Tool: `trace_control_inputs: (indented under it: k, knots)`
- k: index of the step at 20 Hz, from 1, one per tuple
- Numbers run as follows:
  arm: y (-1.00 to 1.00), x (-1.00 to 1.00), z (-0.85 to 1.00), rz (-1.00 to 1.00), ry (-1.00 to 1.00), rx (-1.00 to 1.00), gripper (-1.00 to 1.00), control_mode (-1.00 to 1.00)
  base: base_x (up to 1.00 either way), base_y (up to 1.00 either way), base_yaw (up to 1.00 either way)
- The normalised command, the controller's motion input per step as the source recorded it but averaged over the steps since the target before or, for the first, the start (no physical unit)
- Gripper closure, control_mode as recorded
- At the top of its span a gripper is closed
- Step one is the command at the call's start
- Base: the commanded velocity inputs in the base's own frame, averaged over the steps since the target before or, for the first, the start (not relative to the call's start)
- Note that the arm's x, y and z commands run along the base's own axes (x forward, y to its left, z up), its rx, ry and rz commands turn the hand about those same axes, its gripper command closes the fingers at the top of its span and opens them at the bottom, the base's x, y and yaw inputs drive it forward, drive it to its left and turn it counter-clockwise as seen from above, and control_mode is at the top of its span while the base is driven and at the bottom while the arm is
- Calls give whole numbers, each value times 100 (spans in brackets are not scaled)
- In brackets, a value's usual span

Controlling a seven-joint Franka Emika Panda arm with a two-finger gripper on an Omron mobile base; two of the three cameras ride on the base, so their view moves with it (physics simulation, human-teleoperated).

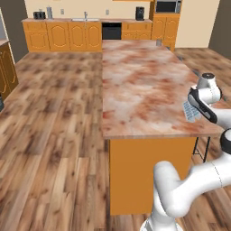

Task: Open the freezer door, pick up the ice cube tray from the freezer, and place it on the dining counter.

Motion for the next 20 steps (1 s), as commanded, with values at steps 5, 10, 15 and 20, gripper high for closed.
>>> trace_control_inputs:
  k: [5, 10, 15, 20]
  knots:
    - [23, -61, 86, 0, -11, -14, -100, -100, 0, 0, 0]
    - [88, -87, 34, 1, -13, -21, -100, -100, 0, 0, 0]
    - [100, -100, 28, 6, -17, -28, -100, -100, 0, 0, 0]
    - [100, -100, 57, 12, -9, -20, -100, -100, 0, 0, 0]
